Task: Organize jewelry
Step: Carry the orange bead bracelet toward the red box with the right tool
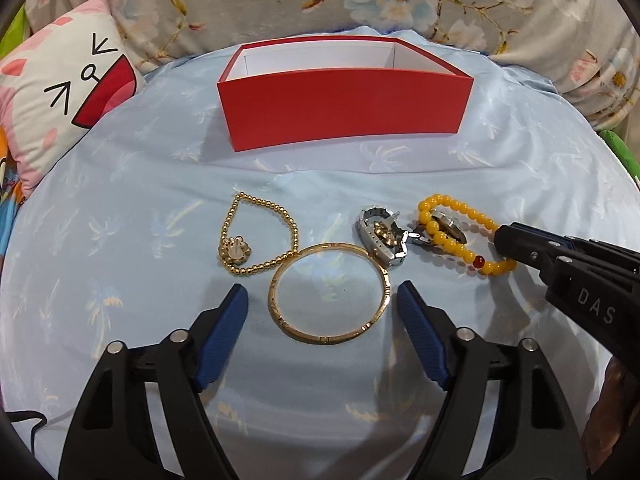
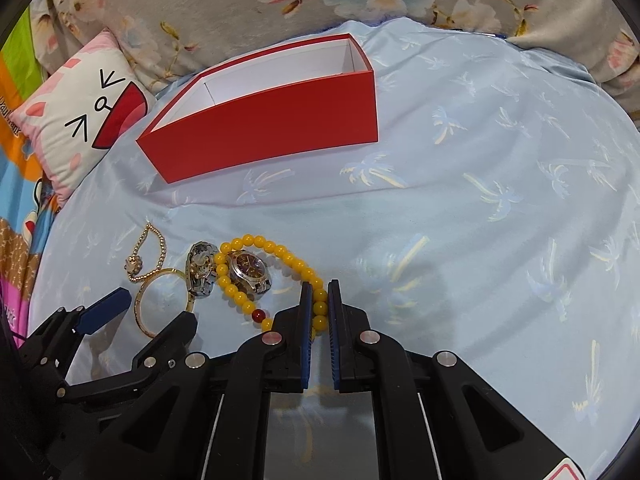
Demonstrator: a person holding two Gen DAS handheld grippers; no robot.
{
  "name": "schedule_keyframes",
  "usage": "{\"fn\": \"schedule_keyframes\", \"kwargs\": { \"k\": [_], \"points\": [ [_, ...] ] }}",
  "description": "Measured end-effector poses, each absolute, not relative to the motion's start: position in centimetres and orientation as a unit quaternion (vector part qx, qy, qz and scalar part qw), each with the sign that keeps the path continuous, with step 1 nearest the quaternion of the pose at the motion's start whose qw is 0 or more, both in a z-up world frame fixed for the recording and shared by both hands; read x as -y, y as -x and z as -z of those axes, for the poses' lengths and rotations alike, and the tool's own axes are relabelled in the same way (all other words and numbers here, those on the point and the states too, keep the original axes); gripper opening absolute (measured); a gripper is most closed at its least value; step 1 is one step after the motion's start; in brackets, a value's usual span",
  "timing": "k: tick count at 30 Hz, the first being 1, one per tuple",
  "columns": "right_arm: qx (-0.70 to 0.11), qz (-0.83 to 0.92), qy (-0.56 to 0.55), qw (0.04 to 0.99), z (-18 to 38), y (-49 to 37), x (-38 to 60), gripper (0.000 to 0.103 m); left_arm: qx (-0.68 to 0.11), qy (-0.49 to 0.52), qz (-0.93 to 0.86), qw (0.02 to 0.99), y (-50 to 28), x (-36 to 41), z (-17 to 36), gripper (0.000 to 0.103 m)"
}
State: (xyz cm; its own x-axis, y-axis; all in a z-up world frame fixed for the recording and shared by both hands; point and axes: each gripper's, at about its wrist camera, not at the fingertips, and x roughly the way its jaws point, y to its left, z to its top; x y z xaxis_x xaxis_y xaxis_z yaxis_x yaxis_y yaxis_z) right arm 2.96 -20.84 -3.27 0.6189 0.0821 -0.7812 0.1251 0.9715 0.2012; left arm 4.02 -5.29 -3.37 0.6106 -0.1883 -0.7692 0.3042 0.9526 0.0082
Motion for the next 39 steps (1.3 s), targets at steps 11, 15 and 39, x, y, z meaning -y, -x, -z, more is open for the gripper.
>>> {"fn": "schedule_keyframes", "kwargs": {
  "k": [11, 15, 39],
  "points": [
    [-0.417, 0.010, -0.132, 0.899, 1.5, -2.6, 21.4, 0.007, -0.426, -0.042, 0.149, 0.891, -4.1, 4.4, 2.7, 0.058],
    [-0.402, 0.007, -0.134, 0.906, 0.1, -2.5, 21.4, 0.007, -0.415, -0.036, 0.147, 0.897, -3.9, 4.0, 1.6, 0.058],
    [-0.351, 0.005, -0.133, 0.927, -4.8, -2.3, 21.9, 0.007, -0.387, -0.021, 0.125, 0.914, -6.3, 2.7, -3.0, 0.058]
  ]
}}
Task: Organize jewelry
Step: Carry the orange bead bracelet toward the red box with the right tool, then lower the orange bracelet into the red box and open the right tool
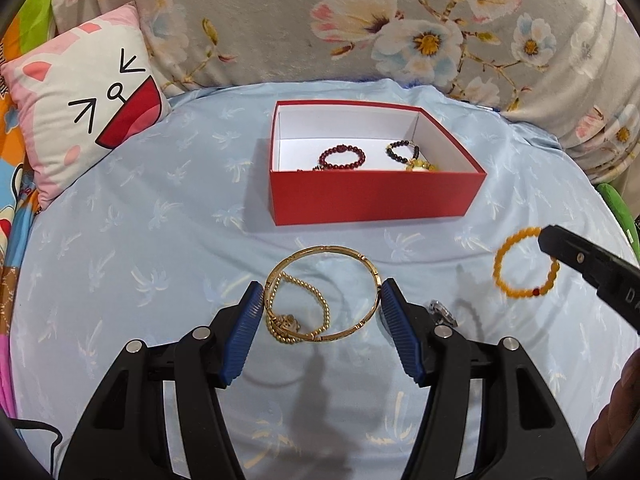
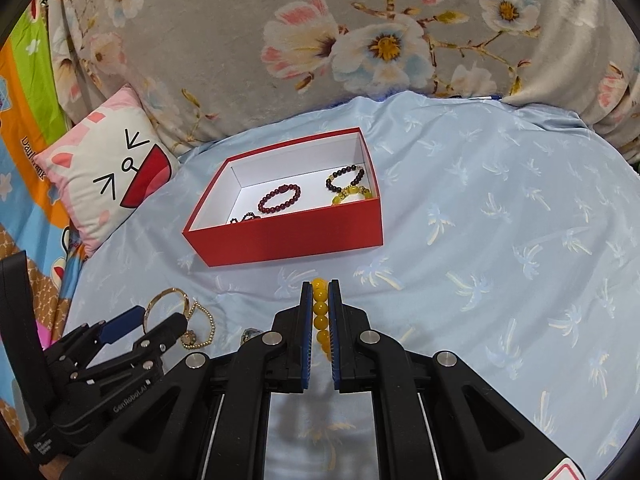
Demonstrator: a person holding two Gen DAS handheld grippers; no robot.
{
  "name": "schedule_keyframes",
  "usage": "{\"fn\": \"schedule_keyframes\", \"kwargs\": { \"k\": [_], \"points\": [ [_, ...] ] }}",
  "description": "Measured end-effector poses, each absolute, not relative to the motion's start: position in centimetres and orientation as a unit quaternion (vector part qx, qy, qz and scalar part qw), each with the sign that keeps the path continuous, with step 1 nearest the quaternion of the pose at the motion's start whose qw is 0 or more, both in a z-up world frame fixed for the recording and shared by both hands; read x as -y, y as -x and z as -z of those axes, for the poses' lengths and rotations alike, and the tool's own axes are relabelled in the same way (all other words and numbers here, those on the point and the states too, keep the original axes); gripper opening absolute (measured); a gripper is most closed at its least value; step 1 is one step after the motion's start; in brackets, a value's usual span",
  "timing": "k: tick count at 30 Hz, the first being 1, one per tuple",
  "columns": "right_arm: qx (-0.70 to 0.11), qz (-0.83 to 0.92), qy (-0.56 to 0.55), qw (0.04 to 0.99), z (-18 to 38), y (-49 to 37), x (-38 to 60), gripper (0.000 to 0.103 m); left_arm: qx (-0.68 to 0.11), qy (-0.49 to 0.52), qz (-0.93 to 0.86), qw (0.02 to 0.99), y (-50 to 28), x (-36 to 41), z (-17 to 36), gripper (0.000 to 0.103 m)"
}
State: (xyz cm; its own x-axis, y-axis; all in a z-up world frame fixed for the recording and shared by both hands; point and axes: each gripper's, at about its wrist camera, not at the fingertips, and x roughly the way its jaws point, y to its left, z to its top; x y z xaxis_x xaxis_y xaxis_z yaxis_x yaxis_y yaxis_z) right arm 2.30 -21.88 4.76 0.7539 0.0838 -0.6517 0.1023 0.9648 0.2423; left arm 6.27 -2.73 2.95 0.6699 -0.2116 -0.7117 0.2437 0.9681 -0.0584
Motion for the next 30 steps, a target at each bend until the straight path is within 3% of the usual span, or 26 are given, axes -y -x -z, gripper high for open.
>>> {"fn": "schedule_keyframes", "kwargs": {
  "k": [20, 30],
  "points": [
    [-0.354, 0.001, -0.132, 0.926, -4.8, -5.5, 22.4, 0.007, -0.370, -0.029, 0.116, 0.921, -10.4, 4.1, -5.0, 0.058],
    [-0.330, -0.011, -0.134, 0.934, -7.6, -11.0, 22.7, 0.007, -0.362, -0.032, 0.109, 0.925, -15.4, 5.0, -6.7, 0.058]
  ]
}}
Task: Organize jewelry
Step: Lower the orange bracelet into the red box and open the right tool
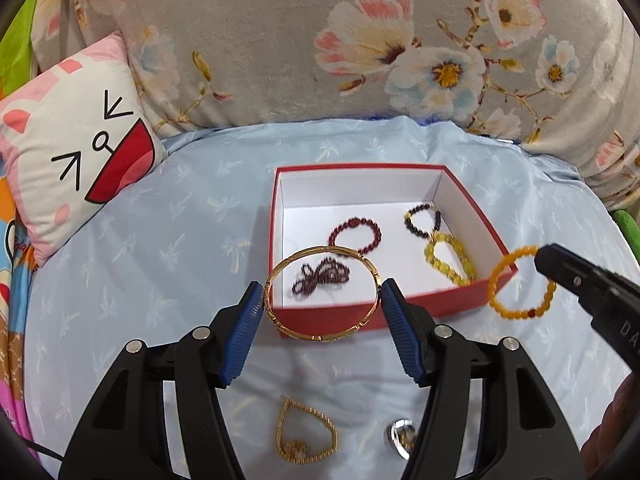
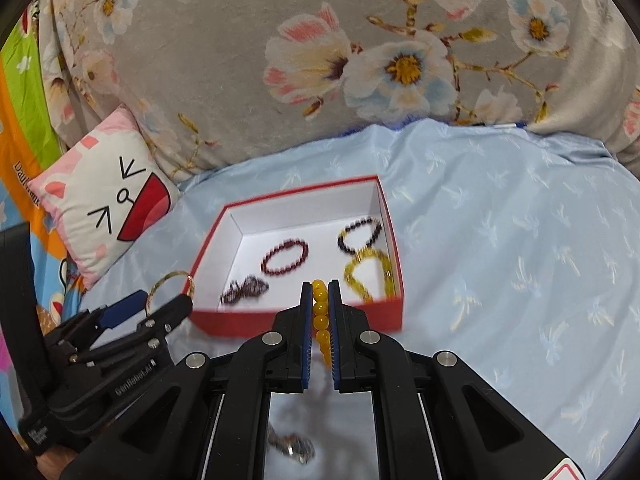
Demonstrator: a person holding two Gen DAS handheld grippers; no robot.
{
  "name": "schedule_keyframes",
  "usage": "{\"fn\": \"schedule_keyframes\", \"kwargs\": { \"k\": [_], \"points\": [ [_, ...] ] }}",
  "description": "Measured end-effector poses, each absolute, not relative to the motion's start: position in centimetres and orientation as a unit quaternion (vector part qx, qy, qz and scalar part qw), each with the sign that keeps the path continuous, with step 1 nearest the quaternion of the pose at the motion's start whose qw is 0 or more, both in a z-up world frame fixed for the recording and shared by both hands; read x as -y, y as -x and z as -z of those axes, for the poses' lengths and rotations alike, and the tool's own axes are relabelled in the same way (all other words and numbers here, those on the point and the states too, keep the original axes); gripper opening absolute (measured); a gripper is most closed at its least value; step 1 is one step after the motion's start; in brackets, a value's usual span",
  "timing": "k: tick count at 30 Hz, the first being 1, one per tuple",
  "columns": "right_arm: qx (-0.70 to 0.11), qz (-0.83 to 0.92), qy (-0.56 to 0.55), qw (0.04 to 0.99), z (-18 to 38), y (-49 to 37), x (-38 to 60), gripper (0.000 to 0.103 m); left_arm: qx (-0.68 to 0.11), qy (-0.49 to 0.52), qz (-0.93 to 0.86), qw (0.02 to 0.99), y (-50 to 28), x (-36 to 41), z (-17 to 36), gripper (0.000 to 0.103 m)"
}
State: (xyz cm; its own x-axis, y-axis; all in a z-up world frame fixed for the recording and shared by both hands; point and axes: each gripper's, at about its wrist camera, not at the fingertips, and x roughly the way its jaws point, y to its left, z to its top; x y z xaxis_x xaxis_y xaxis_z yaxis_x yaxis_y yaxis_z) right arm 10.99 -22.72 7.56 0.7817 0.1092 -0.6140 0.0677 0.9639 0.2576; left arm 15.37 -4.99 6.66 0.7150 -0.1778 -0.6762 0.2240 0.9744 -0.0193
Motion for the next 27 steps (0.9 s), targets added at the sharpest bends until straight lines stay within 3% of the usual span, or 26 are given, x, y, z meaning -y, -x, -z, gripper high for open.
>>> {"fn": "schedule_keyframes", "kwargs": {
  "k": [12, 27],
  "points": [
    [-0.346, -0.033, -0.167, 0.923, -7.5, -19.9, 22.3, 0.007, -0.351, -0.042, 0.090, 0.931, -22.3, 6.6, -7.5, 0.058],
    [-0.378, -0.024, -0.156, 0.912, -3.9, -23.0, 22.1, 0.007, -0.369, -0.046, 0.086, 0.924, -26.0, 7.9, -5.2, 0.058]
  ]
}}
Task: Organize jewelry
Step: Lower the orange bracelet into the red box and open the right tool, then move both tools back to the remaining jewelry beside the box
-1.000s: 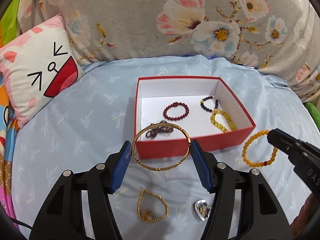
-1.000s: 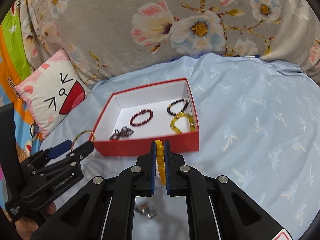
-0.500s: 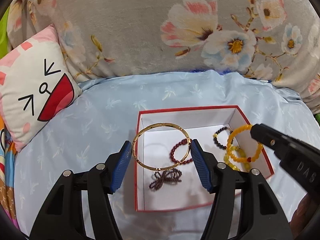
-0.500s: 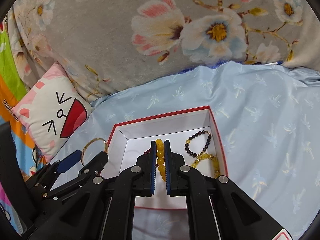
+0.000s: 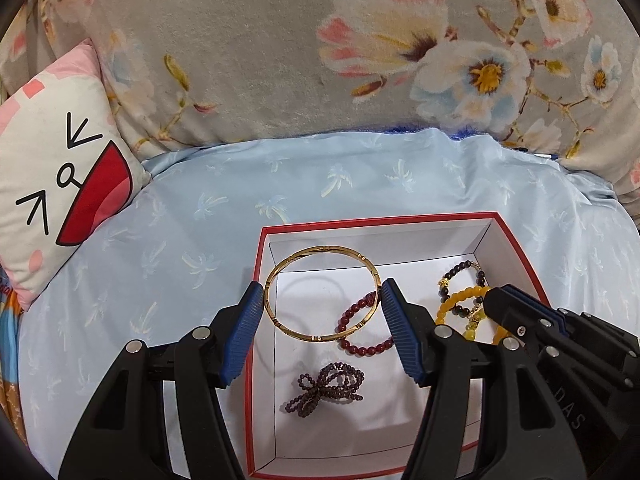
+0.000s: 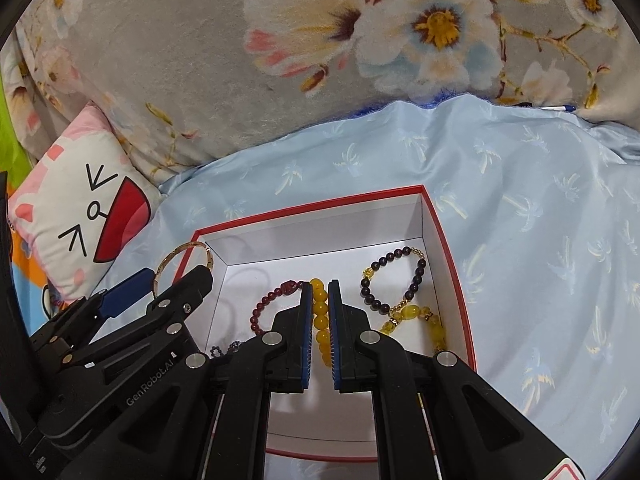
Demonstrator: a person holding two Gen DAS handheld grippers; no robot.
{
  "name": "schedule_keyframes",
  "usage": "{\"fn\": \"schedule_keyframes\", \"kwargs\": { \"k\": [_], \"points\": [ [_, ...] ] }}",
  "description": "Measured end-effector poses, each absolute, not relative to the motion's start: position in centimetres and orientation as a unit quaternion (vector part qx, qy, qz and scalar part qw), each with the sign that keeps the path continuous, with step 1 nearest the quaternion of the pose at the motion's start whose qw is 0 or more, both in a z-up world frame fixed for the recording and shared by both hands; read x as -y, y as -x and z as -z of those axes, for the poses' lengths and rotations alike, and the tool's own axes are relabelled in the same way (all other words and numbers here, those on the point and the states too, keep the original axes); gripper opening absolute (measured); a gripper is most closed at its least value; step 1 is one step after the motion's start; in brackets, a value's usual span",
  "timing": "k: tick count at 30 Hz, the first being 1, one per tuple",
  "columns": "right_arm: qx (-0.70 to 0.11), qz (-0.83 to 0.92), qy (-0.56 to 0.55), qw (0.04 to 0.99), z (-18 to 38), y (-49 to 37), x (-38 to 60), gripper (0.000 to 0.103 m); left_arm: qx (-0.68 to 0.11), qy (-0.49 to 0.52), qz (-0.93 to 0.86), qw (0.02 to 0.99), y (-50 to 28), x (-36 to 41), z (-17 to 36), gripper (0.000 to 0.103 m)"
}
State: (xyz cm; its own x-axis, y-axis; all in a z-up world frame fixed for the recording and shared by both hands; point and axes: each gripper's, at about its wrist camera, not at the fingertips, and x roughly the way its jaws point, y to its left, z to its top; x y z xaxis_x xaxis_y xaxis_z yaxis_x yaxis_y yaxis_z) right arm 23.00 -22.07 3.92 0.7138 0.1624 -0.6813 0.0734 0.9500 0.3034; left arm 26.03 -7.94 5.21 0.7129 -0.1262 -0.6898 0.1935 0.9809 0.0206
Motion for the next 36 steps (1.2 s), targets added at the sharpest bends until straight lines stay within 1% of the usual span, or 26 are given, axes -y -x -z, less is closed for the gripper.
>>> {"fn": "schedule_keyframes", "kwargs": {
  "k": [7, 15, 20, 22, 25, 28, 29, 30, 31, 33, 36],
  "points": [
    [-0.385, -0.023, -0.153, 0.910, -3.0, -23.4, 22.1, 0.007, -0.375, -0.042, 0.083, 0.922, -26.5, 7.6, -4.1, 0.058],
    [-0.382, -0.037, -0.151, 0.911, -3.3, -23.6, 21.2, 0.007, -0.379, -0.036, 0.083, 0.921, -26.7, 7.6, -3.6, 0.058],
    [-0.386, -0.014, -0.127, 0.913, -2.8, -23.9, 21.0, 0.008, -0.383, -0.037, 0.082, 0.920, -26.9, 7.5, -3.1, 0.058],
    [-0.382, 0.000, -0.124, 0.916, -2.6, -23.6, 21.3, 0.012, -0.385, -0.040, 0.083, 0.918, -26.9, 7.6, -2.9, 0.058],
    [-0.378, 0.006, -0.129, 0.917, -2.6, -23.3, 21.7, 0.014, -0.394, -0.038, 0.080, 0.915, -27.1, 7.7, -2.6, 0.058],
    [-0.375, 0.010, -0.127, 0.918, -2.7, -23.0, 21.8, 0.022, -0.393, -0.037, 0.079, 0.915, -27.0, 7.8, -2.5, 0.058],
    [-0.373, 0.010, -0.126, 0.919, -2.8, -22.8, 21.7, 0.026, -0.390, -0.038, 0.078, 0.917, -26.8, 7.8, -2.6, 0.059],
    [-0.370, 0.010, -0.127, 0.920, -3.0, -22.6, 21.8, 0.029, -0.388, -0.038, 0.077, 0.917, -26.7, 7.9, -2.7, 0.062],
    [-0.368, 0.011, -0.127, 0.921, -3.1, -22.4, 21.8, 0.031, -0.386, -0.037, 0.076, 0.918, -26.7, 7.9, -2.9, 0.068],
    [-0.363, 0.011, -0.124, 0.923, -3.5, -22.1, 21.7, 0.033, -0.382, -0.033, 0.075, 0.920, -26.6, 7.8, -3.2, 0.074],
    [-0.356, 0.017, -0.116, 0.927, -4.0, -21.3, 21.6, 0.035, -0.379, -0.030, 0.077, 0.922, -26.2, 7.7, -3.6, 0.074]
  ]
}}
